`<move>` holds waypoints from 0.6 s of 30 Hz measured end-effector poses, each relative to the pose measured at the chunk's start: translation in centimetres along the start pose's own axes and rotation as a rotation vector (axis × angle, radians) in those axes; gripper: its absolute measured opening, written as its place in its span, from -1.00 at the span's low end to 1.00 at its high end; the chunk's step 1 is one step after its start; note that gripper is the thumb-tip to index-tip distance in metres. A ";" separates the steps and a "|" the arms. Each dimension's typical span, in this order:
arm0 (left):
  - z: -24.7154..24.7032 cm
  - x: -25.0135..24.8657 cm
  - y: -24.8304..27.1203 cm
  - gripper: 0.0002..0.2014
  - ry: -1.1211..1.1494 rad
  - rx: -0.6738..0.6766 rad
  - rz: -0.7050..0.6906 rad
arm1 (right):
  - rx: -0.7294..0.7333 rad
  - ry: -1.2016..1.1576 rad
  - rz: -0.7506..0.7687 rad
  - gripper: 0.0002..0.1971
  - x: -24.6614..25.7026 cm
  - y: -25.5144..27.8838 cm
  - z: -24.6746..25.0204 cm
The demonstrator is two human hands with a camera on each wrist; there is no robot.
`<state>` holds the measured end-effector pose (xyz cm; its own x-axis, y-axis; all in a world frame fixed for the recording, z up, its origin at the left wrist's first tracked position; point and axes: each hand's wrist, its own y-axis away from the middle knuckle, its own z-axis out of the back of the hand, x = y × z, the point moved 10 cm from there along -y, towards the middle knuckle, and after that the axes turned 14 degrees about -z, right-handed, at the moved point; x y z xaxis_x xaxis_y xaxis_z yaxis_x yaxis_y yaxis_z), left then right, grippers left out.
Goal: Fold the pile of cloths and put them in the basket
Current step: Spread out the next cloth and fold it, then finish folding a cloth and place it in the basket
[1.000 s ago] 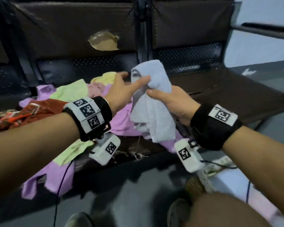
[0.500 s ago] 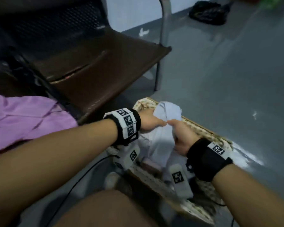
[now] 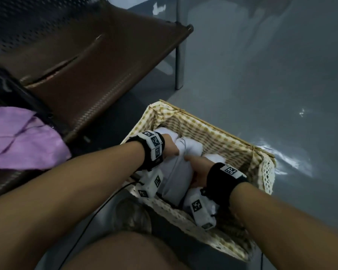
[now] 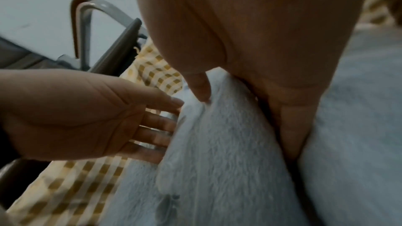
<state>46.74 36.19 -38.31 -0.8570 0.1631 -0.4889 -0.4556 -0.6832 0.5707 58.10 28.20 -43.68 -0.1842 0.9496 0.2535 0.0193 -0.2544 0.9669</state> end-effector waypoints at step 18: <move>16.4 5.9 28.8 -0.73 -0.248 -0.608 -0.108 | -0.083 1.026 0.806 -0.91 16.1 24.6 -24.9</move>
<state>24.62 29.12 -13.90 -0.8773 0.3621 -0.3149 -0.3868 -0.9220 0.0175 31.16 32.72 -16.56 -0.8108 -0.0360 0.5842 0.4218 -0.7279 0.5406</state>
